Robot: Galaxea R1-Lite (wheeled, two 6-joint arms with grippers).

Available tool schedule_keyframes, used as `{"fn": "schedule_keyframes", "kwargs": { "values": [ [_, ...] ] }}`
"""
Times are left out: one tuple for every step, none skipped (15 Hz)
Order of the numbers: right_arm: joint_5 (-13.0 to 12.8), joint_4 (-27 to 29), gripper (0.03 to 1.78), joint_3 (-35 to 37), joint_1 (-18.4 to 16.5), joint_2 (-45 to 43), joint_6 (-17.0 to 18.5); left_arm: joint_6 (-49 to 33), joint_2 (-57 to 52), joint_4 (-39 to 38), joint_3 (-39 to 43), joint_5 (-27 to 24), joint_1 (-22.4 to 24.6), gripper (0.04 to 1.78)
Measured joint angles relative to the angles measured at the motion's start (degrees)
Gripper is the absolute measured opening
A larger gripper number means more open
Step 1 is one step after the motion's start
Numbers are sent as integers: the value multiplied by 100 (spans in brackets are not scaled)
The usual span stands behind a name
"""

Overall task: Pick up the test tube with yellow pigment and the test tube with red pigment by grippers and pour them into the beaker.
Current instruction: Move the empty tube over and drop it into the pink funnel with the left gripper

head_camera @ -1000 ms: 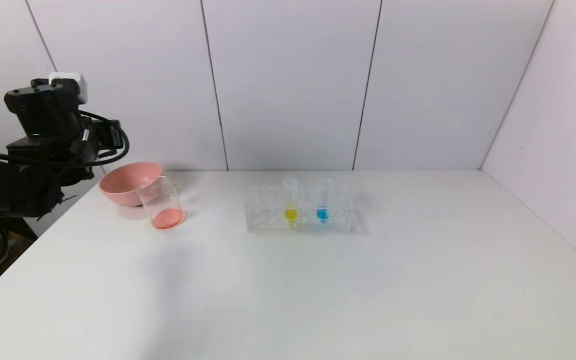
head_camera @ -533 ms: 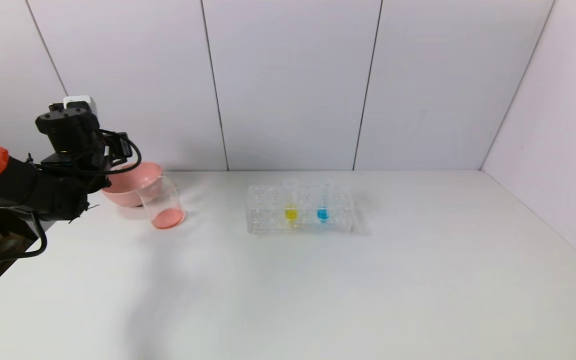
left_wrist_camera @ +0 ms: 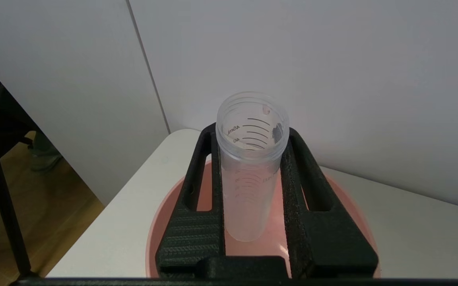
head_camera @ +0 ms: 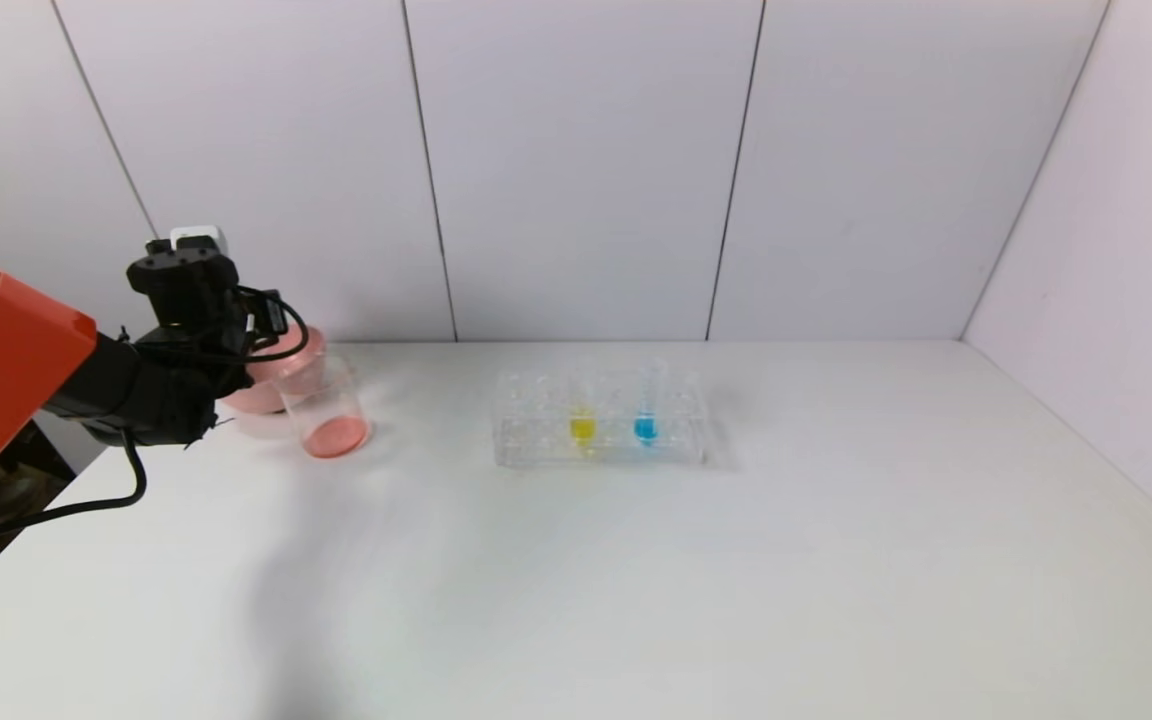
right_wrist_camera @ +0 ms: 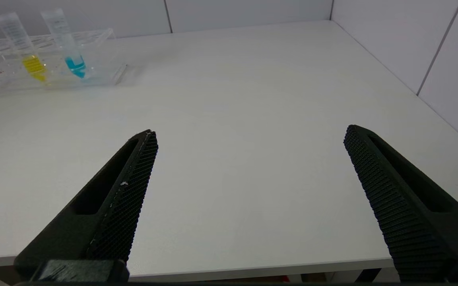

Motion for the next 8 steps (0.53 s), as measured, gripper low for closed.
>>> {"fn": "schedule_keyframes", "kwargs": {
  "values": [
    [-1,2,171,0,0,0,0,0,22,-6,-6,6,0,49],
    [0,2,171,0,0,0,0,0,35,-6,-6,6,-5,55],
    [0,0,171,0,0,0,0,-2,46,-11,-15,9,-5,65],
    [0,0,171,0,0,0,2,-2,52,-37,-13,17,1,78],
    [0,0,171,0,0,0,0,-2,55,-89,-2,17,0,93],
    [0,0,171,0,0,0,0,-2,50,-127,9,26,0,110],
    [0,0,171,0,0,0,0,-5,35,-138,16,37,-5,128],
    [0,0,171,0,0,0,0,-2,5,-138,30,41,-5,141]
  ]
}}
